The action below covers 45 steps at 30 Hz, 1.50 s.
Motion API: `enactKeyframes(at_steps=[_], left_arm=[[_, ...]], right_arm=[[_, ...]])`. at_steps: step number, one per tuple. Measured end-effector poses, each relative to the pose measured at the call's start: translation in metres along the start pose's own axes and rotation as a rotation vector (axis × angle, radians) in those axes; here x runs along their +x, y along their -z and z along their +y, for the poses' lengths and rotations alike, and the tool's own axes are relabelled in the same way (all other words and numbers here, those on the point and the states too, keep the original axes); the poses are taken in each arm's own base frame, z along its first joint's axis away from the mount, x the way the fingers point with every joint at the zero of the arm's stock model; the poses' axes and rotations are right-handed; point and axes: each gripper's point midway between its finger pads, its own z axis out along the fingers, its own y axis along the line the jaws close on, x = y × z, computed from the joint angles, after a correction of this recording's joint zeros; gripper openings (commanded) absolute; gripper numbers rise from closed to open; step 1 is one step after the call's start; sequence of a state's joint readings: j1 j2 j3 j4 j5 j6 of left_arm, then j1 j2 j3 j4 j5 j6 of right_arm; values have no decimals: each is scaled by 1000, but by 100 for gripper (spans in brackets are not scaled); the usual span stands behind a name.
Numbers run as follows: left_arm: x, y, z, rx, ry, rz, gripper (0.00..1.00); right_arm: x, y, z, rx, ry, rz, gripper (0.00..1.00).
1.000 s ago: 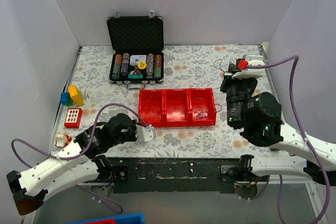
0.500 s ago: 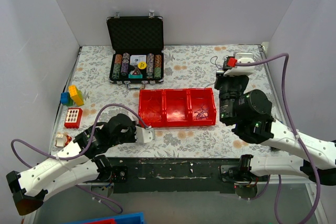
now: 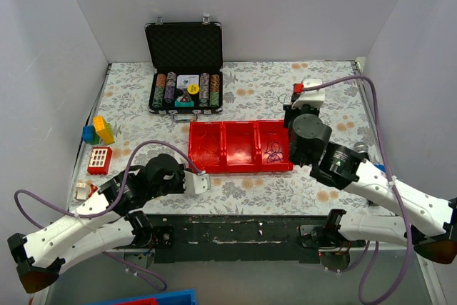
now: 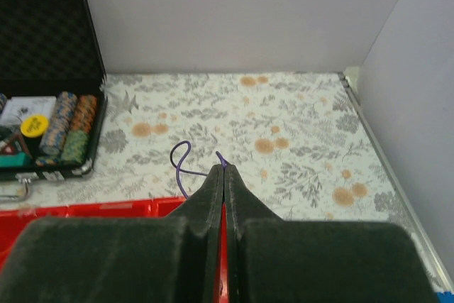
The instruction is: Untangle the cables
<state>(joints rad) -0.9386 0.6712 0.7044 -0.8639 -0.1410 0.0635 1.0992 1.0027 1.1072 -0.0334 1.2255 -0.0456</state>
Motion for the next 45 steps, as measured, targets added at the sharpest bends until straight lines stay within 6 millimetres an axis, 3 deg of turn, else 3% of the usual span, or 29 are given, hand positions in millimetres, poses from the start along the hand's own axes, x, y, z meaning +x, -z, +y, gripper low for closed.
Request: enactKeyframes(at_steps=[8,13,17,24,32,34,38,41,45], left_arm=[[0,0,0,1,0,0,0],[0,0,-2,8,-2,0,0],[1,0,-3,13,-4,0,0],[1,0,-3,15,-4,1,0],[-3,1,-7,43,1,-12,0],[-6,2,-7,52,7,-20,0],[-10,2,-8,67,12,-35,0],[-12,2,-10,79,17,-45,0],[-18,2,-17,115,26,-75,0]], right_arm=[[106,-17,3,-30,23,219,1],[157,-22,-5,-10,-3,355,1],[187,-20,4,-29,-2,448,1],[222,-10,17,-78,-22,554,1],[273,-12,25,-82,-22,701,1],[282,-12,25,-85,-23,734,2],[285,-15,30,-110,-50,753,39],[279,-15,36,-149,-70,747,57],[253,-11,42,-214,-128,698,59]])
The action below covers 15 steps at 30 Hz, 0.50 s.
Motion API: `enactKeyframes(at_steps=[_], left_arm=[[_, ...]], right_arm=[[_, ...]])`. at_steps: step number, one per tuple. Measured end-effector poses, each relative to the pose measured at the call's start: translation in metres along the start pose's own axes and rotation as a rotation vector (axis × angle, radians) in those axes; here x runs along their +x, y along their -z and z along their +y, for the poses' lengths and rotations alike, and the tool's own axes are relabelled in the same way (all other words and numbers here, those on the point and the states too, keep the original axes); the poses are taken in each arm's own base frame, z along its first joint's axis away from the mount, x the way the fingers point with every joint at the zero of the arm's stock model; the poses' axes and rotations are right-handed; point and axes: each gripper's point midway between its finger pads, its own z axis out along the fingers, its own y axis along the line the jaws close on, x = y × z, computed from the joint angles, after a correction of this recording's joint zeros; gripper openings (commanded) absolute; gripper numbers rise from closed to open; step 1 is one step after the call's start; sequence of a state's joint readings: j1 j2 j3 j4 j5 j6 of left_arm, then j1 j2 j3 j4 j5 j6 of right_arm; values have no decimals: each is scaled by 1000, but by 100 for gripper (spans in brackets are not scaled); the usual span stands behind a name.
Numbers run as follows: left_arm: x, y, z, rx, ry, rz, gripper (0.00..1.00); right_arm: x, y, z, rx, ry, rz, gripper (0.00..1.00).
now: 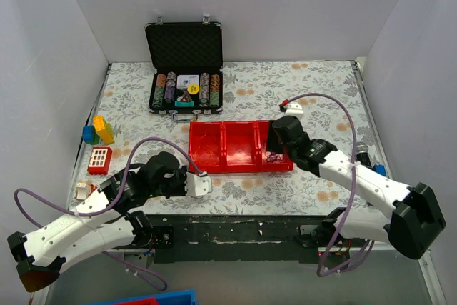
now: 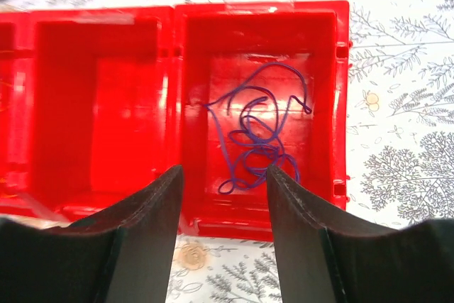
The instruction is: Untangle the cables
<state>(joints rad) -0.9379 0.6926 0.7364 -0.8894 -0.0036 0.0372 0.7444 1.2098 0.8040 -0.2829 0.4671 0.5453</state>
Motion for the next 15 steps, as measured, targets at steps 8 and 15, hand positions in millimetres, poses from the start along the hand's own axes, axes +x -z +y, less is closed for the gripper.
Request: enactKeyframes(at_steps=[8,15], left_arm=[[-38,-4,-11,115,27,-139,0],[-56,-19,-17,186,82,-175,0]], right_arm=[[-35,48,16,-184,-60,-131,71],[10,65,35,-414,-45,-73,71]])
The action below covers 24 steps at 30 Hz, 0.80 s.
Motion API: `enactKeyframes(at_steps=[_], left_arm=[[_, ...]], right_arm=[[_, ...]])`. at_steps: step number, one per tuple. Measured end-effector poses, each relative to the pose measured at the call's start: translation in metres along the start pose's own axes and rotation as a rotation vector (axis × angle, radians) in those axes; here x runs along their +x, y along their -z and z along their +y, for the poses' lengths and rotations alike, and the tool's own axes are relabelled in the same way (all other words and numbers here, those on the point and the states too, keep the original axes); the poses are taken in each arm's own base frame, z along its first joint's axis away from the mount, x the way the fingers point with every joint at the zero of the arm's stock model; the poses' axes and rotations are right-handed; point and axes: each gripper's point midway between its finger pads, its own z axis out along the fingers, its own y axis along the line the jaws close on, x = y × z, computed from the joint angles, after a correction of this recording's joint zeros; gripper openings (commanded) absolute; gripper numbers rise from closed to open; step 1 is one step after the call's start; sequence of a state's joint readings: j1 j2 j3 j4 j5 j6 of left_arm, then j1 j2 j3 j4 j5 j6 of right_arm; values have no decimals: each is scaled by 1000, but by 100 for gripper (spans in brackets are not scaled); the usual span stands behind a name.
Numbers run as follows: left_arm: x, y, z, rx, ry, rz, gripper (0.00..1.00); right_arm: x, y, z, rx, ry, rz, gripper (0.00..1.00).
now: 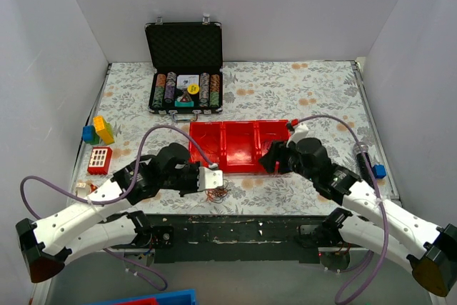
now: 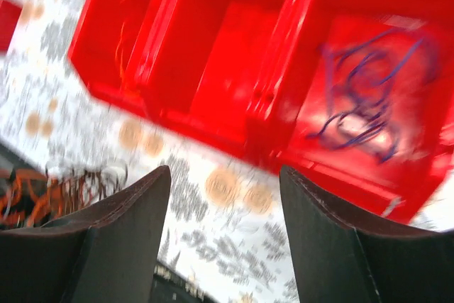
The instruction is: Untangle the cables
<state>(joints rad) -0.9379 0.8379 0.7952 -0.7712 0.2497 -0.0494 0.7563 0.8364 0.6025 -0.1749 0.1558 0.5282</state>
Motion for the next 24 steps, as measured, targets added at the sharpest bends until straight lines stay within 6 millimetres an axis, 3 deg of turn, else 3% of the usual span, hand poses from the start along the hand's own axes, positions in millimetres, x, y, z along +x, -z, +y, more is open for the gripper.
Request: enactKeyframes(at_steps=[6,9,13,17,24], left_arm=[[0,-4,-4,-2,12,-42,0],[11,-10,-10,6,19,-30,0],[33,-18,-21,25,30,5,0],[48,-22,-26,20,27,30,0],[65,-25,-28,-6,1,49,0]], right_arm=[[94,4,21,-211,7,193,72],[125,9,40,-292,33,264,73],[152,6,69,-360,99,338,75],[161,-8,85,-360,132,366,76],[149,-23,108,-400,146,318,67]])
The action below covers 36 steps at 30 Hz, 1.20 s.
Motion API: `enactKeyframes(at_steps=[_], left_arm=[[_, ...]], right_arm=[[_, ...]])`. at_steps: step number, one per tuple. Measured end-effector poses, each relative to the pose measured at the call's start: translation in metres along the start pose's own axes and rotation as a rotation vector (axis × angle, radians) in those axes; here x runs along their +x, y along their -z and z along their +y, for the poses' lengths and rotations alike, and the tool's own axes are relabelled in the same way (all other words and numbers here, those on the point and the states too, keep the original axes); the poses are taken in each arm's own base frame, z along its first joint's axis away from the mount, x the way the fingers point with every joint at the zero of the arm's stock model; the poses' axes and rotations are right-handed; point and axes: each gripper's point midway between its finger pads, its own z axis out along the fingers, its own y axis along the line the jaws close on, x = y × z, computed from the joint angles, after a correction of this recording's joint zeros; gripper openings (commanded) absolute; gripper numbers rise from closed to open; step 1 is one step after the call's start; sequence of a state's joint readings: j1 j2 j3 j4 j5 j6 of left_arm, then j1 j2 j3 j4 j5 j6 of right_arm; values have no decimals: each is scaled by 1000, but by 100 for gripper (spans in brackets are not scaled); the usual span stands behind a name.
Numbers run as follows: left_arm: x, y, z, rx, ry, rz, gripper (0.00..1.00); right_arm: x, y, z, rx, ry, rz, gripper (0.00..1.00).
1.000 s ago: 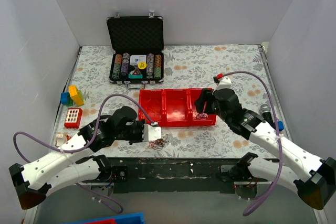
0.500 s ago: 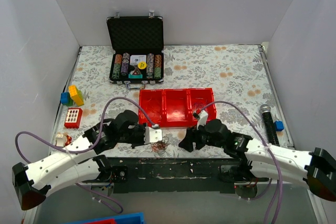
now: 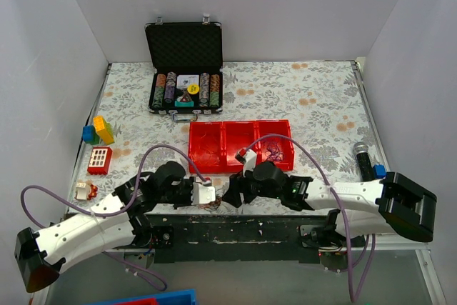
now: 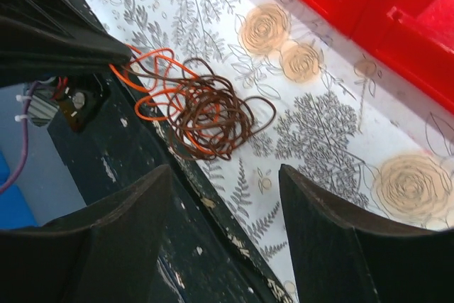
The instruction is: Untangle the cables
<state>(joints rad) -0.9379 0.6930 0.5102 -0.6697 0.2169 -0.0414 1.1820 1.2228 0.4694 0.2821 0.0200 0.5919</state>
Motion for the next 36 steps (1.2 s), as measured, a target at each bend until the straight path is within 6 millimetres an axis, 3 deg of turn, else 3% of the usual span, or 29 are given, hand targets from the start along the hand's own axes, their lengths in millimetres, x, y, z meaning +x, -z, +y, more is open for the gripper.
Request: enactKeyframes(at_steps=[8,17,21,29,36], left_arm=[[9,-2,0,-15,-15,18,0],[9,-2,3,-31,-19,21,0],[9,-2,4,-33,-19,23,0],[10,0,6,-49,-25,26,0],[15,3,13,-93,-69,41,0]], right_arm=[[-4,-20,7,-25,11,-2,43],[6,-32,13,-54,-3,39,27],[1,-33,19,-67,-1,28,1],[-2,-32,17,-43,-21,12,1],[-1,7,-3,34,-55,-67,1]])
